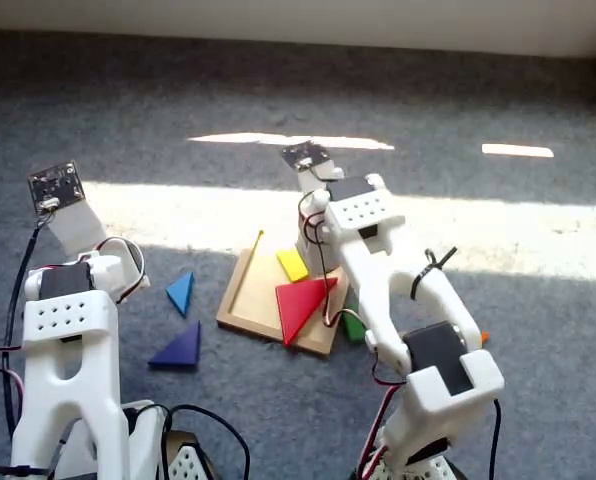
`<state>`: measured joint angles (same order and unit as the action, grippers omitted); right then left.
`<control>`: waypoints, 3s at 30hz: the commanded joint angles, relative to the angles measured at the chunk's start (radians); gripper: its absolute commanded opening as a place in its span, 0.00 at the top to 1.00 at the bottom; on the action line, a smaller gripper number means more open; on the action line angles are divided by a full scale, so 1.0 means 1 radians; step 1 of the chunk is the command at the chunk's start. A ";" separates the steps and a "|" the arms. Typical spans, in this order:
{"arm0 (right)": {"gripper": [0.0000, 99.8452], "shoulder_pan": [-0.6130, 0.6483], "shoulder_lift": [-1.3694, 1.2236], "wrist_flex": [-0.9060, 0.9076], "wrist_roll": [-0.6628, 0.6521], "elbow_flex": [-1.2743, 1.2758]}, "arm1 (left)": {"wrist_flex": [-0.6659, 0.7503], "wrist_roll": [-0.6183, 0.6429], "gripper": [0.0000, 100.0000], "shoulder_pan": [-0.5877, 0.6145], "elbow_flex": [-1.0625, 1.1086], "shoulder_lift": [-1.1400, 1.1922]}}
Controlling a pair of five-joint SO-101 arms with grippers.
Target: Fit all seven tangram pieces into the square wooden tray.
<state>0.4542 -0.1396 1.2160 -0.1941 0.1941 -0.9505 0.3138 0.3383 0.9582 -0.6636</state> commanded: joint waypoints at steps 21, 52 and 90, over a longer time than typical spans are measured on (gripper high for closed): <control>0.99 0.348 0.091 -0.133 0.083 0.183 | 0.015 0.006 0.90 0.013 -0.004 -0.021; 0.99 0.047 0.228 0.047 -0.152 0.073 | 0.017 0.006 0.90 0.010 -0.004 -0.019; 0.99 -0.122 0.503 -0.318 -0.176 0.440 | 0.017 0.008 0.90 0.015 -0.002 -0.019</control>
<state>0.3452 0.2102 0.8216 -0.4150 0.6375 -0.9505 0.3138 0.3383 0.9582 -0.6636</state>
